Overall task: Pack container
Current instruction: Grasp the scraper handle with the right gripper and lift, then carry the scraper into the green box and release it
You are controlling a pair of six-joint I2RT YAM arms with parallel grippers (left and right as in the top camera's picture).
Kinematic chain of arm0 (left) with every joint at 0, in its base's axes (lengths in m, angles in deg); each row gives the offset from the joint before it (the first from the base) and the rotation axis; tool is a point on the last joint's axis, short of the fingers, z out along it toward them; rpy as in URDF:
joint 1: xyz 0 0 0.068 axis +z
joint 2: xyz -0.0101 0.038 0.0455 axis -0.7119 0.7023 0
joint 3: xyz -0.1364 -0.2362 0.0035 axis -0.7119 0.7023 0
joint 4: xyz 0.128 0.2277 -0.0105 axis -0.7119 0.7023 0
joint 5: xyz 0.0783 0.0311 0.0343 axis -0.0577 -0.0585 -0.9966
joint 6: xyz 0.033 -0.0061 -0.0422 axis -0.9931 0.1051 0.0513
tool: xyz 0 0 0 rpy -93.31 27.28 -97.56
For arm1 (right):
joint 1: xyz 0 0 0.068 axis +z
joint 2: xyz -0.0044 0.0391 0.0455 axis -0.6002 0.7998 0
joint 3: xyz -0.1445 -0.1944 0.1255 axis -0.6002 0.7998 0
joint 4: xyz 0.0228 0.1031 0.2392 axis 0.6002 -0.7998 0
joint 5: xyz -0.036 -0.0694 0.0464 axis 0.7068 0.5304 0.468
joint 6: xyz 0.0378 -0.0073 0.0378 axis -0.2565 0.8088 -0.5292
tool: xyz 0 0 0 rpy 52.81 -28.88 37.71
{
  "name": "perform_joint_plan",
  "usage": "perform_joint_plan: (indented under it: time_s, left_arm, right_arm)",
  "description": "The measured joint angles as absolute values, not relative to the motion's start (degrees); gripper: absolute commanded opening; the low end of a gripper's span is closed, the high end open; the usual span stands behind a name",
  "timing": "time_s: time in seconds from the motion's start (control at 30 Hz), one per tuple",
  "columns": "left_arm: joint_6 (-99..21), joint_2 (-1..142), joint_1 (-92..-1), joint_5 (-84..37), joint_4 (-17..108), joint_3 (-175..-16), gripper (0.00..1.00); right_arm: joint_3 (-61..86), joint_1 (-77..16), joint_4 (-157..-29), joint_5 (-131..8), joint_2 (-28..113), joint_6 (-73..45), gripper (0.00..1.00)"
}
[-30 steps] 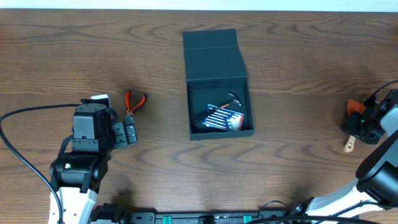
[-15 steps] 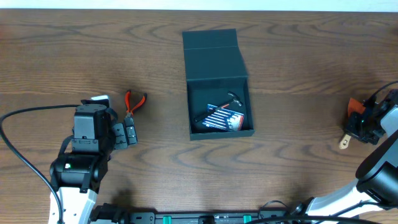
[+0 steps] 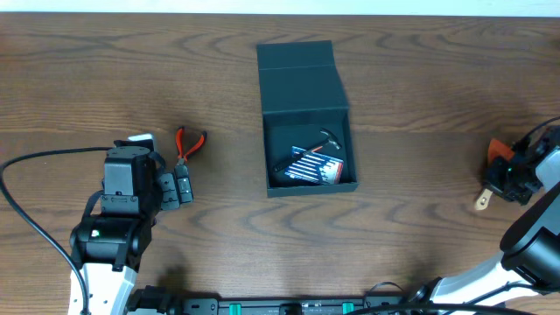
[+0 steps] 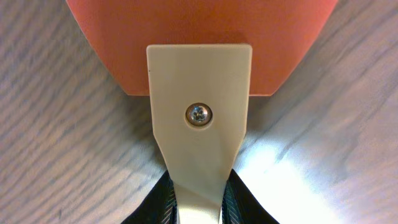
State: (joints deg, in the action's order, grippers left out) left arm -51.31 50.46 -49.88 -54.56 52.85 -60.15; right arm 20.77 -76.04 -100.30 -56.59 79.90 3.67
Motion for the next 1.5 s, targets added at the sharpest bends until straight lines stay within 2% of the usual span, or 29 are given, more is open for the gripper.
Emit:
perform_joint_plan:
  time_s: [0.2, 0.47, 0.7, 0.93, 1.13, 1.5]
  left_arm:
    - [-51.31, 50.46, -49.88, -54.56, 52.87, -60.15, 0.99]
    - [-51.31, 50.46, -49.88, -54.56, 52.90, -60.15, 0.99]
    - [-51.31, 50.46, -49.88, -54.56, 52.90, -60.15, 0.98]
    - [-51.31, 50.46, -49.88, -54.56, 52.94, -60.15, 0.99]
    - [-51.31, 49.33, -49.88, -54.56, 52.96, -60.15, 0.99]
    - [-51.31, 48.19, -49.88, -54.56, 52.96, -60.15, 0.99]
  right_arm:
    - [16.57, -71.10, -108.74, -56.83, 78.44, 3.10, 0.01]
    - [1.43, -57.88, -120.28, -56.96, 70.35, 4.81, 0.01]
    - [-11.93, -37.33, -126.97, -56.91, 68.82, 14.14, 0.01]
    - [-14.07, -17.31, -127.25, -57.96, 68.82, 30.75, 0.01]
    - [-13.02, -14.21, -127.25, -58.47, 69.00, 42.69, 0.01]
    - [-6.90, -14.21, -128.52, -64.45, 79.69, 50.71, 0.01]
